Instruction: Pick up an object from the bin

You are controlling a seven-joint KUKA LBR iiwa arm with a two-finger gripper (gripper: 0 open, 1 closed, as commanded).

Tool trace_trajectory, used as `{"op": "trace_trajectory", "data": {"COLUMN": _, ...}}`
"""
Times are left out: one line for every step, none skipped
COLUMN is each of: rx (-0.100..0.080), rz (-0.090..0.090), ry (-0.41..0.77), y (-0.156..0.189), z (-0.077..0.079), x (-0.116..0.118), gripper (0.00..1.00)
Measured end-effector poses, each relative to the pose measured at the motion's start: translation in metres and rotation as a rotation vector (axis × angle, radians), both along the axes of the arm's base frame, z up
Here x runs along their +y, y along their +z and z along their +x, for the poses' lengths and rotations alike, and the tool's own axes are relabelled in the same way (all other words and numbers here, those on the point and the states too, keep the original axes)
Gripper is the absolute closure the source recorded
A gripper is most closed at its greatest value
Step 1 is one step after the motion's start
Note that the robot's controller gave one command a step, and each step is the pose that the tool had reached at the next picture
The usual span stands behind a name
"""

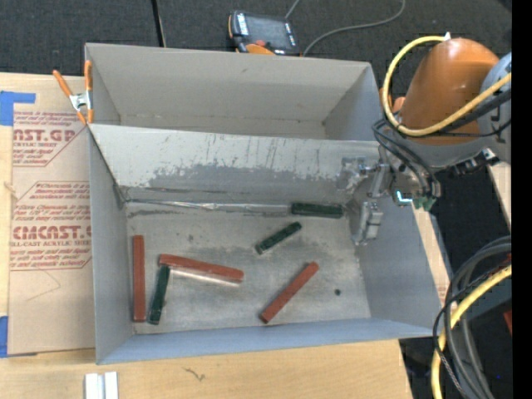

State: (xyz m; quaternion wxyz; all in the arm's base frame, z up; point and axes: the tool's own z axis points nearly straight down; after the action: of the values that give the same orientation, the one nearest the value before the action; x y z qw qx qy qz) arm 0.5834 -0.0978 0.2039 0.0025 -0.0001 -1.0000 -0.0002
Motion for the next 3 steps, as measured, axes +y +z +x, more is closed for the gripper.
{"op": "trace_trajectory", "data": {"rx": -0.01, "rz": 0.0, "ry": -0.3, "y": -0.135, "z": 0.01, "x": 0.018, "gripper": 0.0}}
{"op": "trace_trajectory", "data": {"rx": -0.003, "rz": 0.003, "ry": -0.242, "y": -0.103, "z": -0.05, "x": 0.114, "gripper": 0.0}}
{"op": "trace_trajectory", "data": {"rx": -0.002, "rz": 0.0, "ry": 0.066, "y": -0.105, "z": -0.099, "x": 0.12, "gripper": 0.0}}
